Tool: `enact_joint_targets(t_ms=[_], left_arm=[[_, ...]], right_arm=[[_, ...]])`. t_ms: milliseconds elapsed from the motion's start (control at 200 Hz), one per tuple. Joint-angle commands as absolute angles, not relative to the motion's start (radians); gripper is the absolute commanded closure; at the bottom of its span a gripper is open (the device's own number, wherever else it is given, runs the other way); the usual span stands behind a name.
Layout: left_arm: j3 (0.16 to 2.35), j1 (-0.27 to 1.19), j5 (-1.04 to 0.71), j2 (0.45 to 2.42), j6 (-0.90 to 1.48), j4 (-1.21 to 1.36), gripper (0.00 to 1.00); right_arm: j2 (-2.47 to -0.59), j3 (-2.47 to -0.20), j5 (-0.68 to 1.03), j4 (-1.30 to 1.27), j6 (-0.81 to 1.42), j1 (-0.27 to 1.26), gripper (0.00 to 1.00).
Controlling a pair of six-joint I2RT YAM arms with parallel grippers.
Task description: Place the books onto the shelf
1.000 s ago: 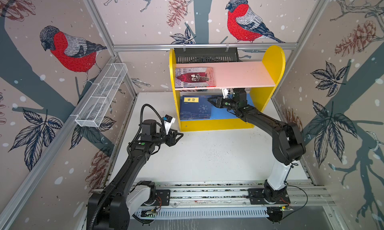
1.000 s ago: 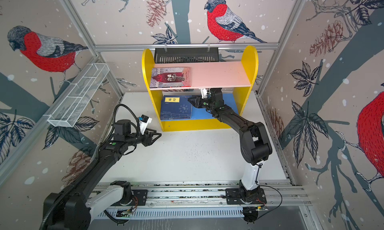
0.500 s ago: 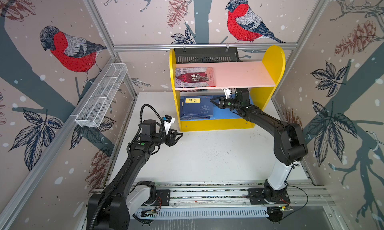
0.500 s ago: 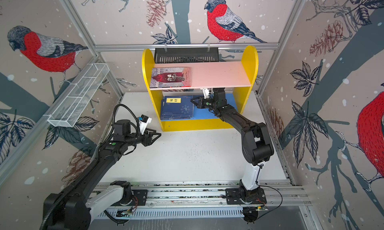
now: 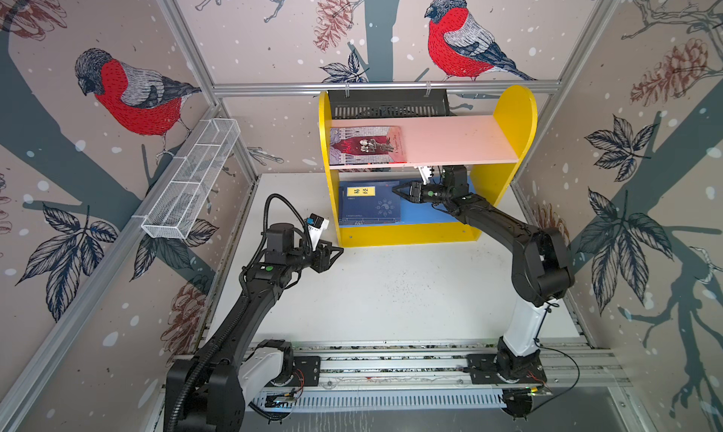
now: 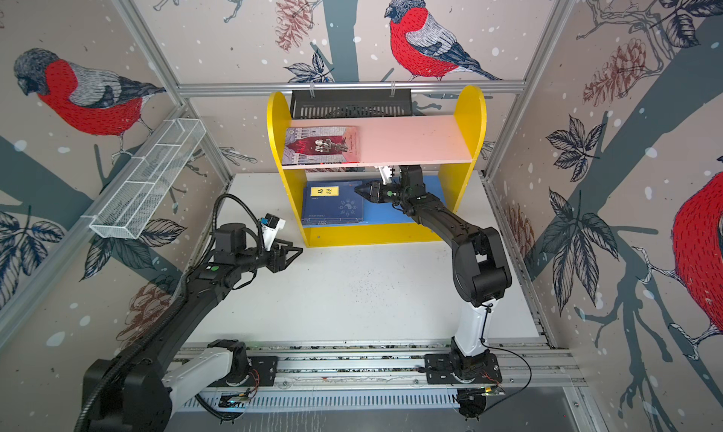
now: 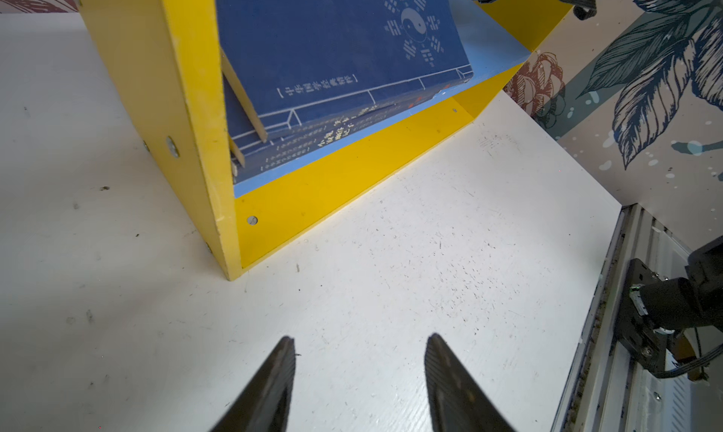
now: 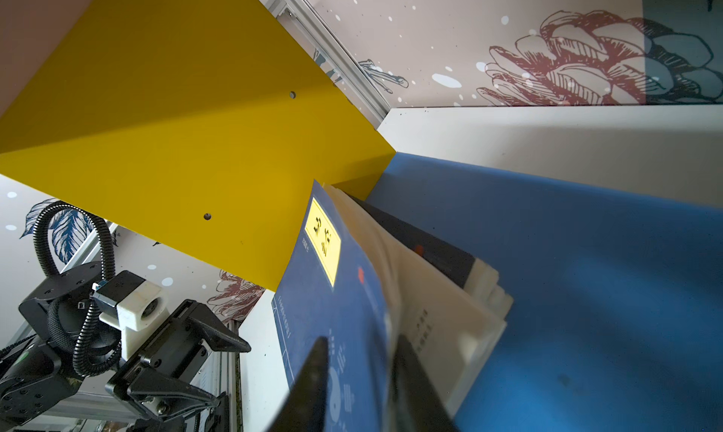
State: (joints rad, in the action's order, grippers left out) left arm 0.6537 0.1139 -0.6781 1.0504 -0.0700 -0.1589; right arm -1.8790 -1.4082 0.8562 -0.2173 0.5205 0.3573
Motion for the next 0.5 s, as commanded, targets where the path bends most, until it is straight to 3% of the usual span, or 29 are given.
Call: enact_joint_targets(t_ms=[0,50,170,495], left_arm=[[0.670,0.110,-0.643,1.058,-0.072,-0.106,0.45],[0.676,0.111,-0.636,1.061,-0.071,-0.103,0.46],[0.683,0.111,-0.625,1.067,-0.063,-0.093,0.46],[0.686,0.111,-0.635,1.068,-0.051,-0.106,0.46]], right_arm=[[-1.870,-1.408,0.828,-0.228,0.517,0.357,0.63],[-1.850,-1.388,0.791,-0.238,0.520,0.354,0.54],[-1.783,-1.309,0.713,-0.300,0.551,0.343,0.48],[-1.668,-1.118,0.699,-0.373,0.615,0.364,0.50]])
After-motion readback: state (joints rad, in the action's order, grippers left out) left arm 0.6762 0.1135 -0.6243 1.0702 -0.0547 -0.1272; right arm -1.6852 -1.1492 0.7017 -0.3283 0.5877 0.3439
